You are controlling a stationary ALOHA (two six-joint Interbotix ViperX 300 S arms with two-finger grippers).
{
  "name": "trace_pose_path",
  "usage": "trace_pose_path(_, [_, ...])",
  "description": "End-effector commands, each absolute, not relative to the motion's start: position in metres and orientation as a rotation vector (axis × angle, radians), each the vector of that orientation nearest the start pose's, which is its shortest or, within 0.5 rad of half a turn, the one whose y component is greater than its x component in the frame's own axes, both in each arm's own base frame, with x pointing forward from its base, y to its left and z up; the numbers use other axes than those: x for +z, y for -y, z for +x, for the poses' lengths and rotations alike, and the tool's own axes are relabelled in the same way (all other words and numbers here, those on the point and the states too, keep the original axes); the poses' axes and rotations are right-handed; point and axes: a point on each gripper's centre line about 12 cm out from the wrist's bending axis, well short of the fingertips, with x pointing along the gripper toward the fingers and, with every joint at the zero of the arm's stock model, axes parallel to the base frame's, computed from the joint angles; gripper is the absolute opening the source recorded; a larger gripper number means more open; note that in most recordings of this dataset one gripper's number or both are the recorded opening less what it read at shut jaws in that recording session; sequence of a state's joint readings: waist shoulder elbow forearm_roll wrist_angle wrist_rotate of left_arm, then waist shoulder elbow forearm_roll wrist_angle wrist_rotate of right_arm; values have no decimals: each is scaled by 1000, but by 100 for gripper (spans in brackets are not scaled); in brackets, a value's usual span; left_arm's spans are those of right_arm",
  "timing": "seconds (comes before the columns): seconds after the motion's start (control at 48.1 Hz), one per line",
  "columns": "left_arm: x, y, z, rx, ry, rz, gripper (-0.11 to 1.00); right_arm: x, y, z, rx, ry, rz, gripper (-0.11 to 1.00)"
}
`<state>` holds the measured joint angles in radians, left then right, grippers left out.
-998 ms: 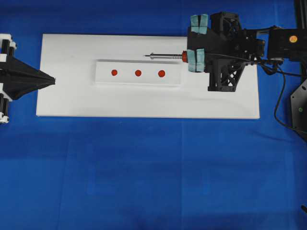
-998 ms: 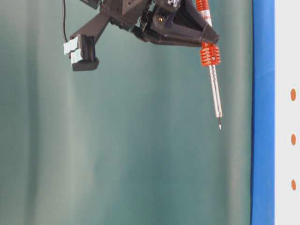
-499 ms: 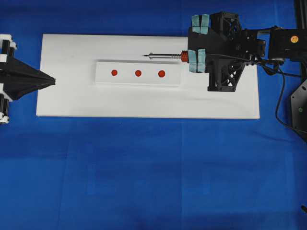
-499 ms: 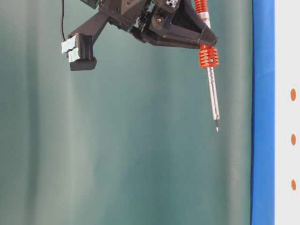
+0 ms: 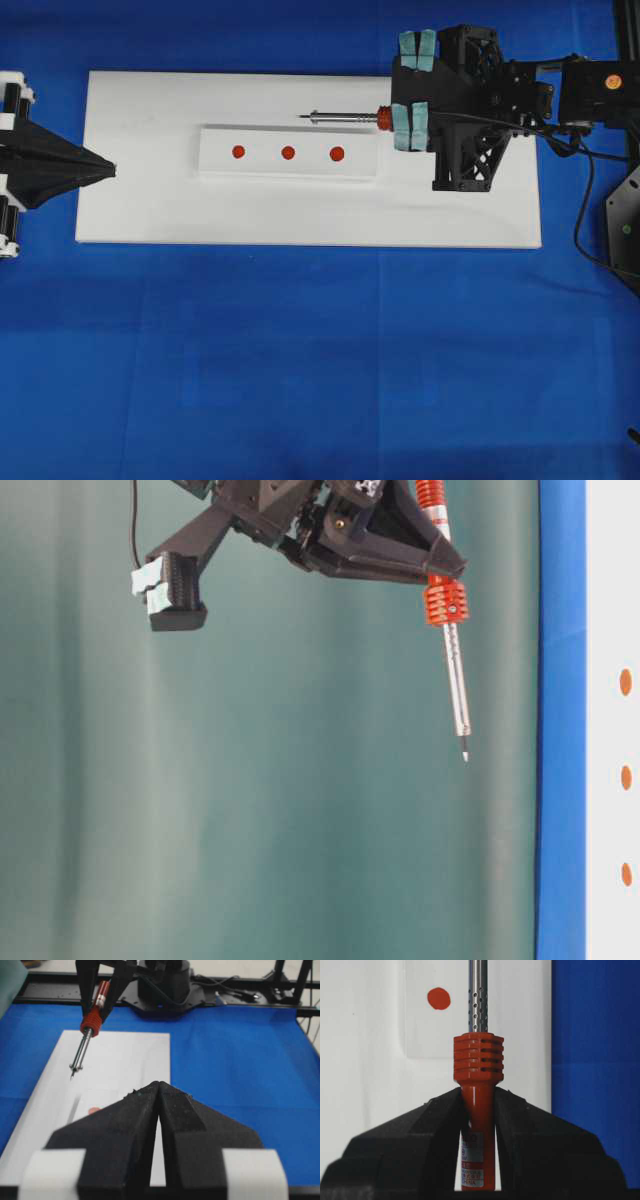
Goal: Touch the tip of the soldering iron to the mark.
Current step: 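Lower the iron tip onto the middle red dot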
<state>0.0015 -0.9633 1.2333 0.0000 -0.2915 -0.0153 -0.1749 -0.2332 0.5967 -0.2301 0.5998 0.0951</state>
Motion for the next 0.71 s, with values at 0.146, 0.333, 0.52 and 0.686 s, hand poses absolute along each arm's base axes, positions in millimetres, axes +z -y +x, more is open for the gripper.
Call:
trace_pose_path(0.146, [272, -1, 197, 2, 29, -15, 0, 217, 70, 343, -213, -971, -58, 7])
trace_pose_path(0.333, [272, -1, 197, 2, 29, -15, 0, 194, 70, 352, -200, -1004, -52, 7])
trace_pose_path(0.52, [272, -1, 197, 2, 29, -15, 0, 178, 70, 358, -191, -1020, -48, 7])
trace_pose_path(0.686, [272, -1, 197, 4, 29, -15, 0, 165, 70, 359, -188, -1045, -43, 7])
